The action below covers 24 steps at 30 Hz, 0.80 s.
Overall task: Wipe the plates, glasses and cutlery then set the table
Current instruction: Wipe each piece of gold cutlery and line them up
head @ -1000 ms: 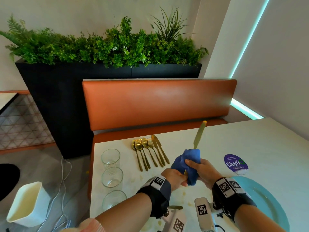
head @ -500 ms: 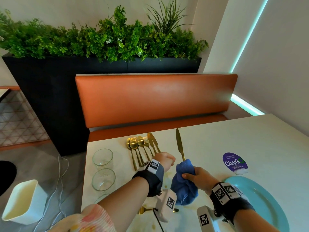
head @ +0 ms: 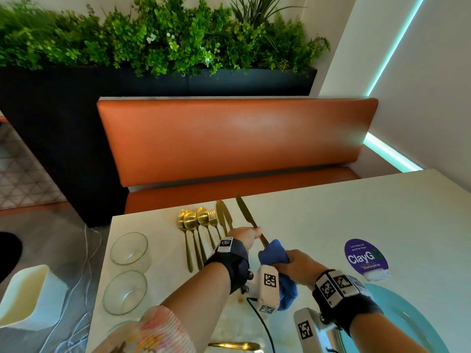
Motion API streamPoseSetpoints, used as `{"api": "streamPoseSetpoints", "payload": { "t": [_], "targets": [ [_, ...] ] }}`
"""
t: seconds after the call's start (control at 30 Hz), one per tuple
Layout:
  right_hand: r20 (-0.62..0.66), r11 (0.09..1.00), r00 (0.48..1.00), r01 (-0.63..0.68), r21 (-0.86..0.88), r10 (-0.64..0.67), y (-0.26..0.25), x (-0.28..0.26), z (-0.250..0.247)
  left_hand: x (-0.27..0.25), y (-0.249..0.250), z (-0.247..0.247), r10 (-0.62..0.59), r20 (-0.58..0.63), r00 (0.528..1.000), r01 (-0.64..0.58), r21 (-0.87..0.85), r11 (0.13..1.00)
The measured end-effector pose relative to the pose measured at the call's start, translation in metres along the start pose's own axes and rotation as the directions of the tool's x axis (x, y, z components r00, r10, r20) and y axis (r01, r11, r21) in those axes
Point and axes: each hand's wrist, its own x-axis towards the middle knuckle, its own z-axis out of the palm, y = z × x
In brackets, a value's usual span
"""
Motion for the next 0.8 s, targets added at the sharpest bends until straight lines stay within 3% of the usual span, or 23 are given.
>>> {"api": "streamPoseSetpoints", "payload": {
  "t": [0.1, 0.17, 0.3, 0.43, 0.5, 0.6, 0.8],
  "targets": [
    [-0.010, 0.997, 1.000, -0.030, -0.076, 0.029, 0.008, 0.009, -0.017, 0.020, 0.007, -0.013, -0.068, -0.065, 0.996, 0.076, 0.128, 0.989],
    [-0.048, 0.998, 0.999, -0.025, -0.052, 0.023, 0.014, 0.014, -0.026, 0.039, 0.008, -0.017, -0.024, -0.113, 0.993, 0.037, 0.120, 0.992],
    [-0.102, 1.000, 0.995, -0.004, 0.017, 0.005, 0.020, 0.019, -0.044, 0.066, 0.003, -0.008, -0.009, -0.190, 0.982, 0.070, 0.317, 0.946],
    [-0.118, 1.000, 0.993, 0.011, 0.009, -0.010, 0.021, 0.024, -0.057, 0.082, -0.005, 0.001, 0.067, -0.208, 0.976, 0.003, 0.319, 0.948],
    [-0.119, 1.000, 0.993, 0.017, 0.013, -0.016, 0.022, 0.027, -0.060, 0.089, -0.007, 0.004, 0.070, -0.264, 0.962, 0.037, 0.380, 0.924],
    [-0.128, 1.000, 0.992, 0.015, 0.020, -0.012, 0.023, 0.032, -0.063, 0.093, -0.006, 0.008, 0.130, -0.249, 0.960, 0.044, 0.591, 0.806],
    [-0.148, 1.000, 0.989, 0.000, 0.019, 0.003, 0.024, 0.036, -0.061, 0.092, -0.009, 0.015, 0.088, -0.372, 0.924, 0.117, 0.495, 0.861]
  ]
}}
